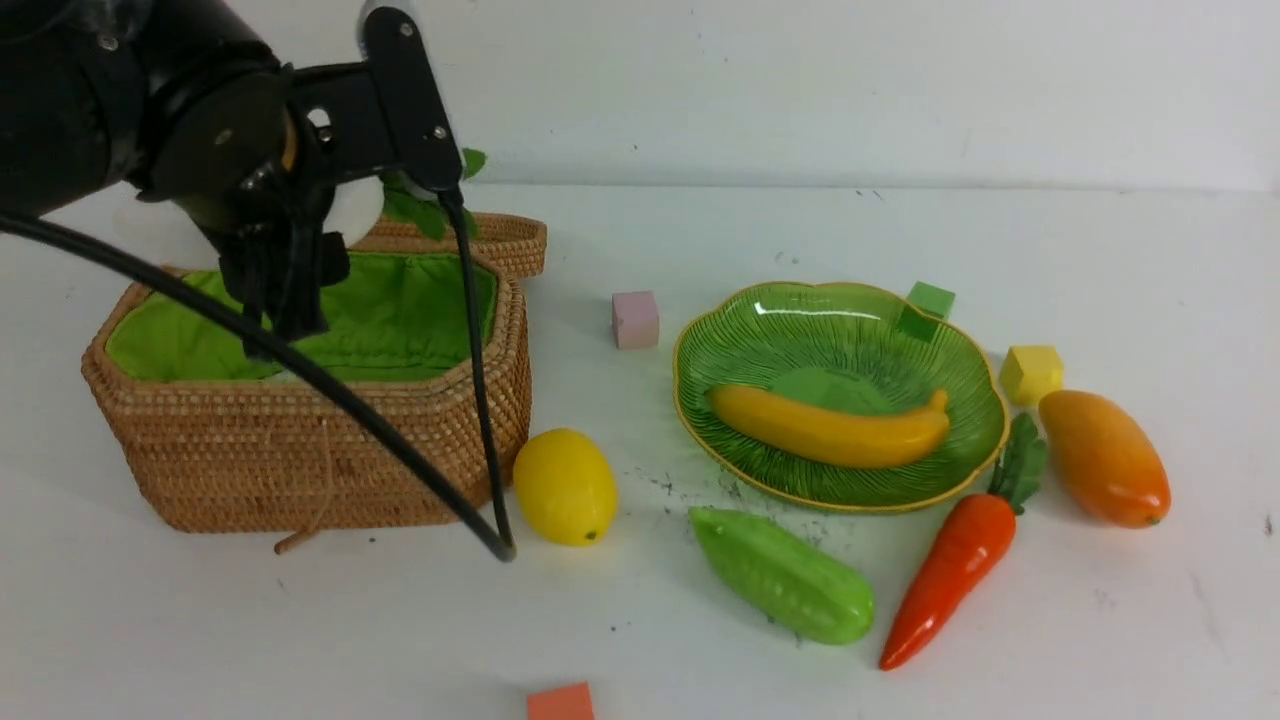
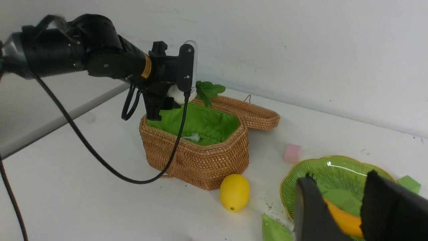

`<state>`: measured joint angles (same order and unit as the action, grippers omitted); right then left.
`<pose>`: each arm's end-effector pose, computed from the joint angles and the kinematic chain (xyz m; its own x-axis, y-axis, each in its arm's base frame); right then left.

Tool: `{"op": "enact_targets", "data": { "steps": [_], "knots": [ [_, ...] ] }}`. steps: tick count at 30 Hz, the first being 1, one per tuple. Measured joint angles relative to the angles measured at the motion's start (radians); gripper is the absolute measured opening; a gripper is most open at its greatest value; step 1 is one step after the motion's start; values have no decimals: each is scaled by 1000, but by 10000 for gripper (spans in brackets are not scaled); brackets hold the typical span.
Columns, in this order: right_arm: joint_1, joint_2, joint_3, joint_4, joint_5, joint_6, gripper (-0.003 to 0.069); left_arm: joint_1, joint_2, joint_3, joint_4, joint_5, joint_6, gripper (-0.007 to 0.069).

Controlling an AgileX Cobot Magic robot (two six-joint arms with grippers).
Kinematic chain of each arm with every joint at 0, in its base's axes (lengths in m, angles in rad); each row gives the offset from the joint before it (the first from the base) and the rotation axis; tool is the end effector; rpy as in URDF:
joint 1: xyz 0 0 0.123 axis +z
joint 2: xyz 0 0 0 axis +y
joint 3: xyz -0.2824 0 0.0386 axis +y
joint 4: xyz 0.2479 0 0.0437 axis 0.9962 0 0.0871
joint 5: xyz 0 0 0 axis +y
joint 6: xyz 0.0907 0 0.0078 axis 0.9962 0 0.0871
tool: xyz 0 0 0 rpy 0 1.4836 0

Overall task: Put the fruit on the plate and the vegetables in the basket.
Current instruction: Take a daikon with your left arm and place it on the basket on the left, then grab a lemon with your left arm and place it on the plate on the right

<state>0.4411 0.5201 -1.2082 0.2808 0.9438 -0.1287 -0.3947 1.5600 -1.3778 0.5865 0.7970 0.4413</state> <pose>0.0144 0.0294 0.4747 -0.1585 -0.0329 -0.9868 -0.6110 0.7884 0.0719 0.3327 -0.0995 0.3438 -0.3484 0.9094 -0.2273 0.5724 0.3984 0.7167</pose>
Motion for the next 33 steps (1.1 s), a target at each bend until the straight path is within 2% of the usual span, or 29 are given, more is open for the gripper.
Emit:
{"op": "enact_targets", "data": {
  "steps": [7,15,24,28,29,31,33],
  "knots": [
    [0,0,0,9,15,0,236,10,2,2,-78,-4,2,479],
    [0,0,0,15,43,0,236,10,2,2,-81,-8,3,566],
    [0,0,0,16,66,0,236,10,1,2,-111,7,3,555],
    [0,0,0,16,67,0,236,10,-12,2,-220,12,-18,460],
    [0,0,0,16,67,0,236,-1,-27,2,-296,17,-39,379],
    [0,0,0,14,67,0,236,-24,-42,2,-357,25,-55,273],
    [0,0,0,11,67,0,236,-81,-55,2,-420,48,-77,114]
  ]
}}
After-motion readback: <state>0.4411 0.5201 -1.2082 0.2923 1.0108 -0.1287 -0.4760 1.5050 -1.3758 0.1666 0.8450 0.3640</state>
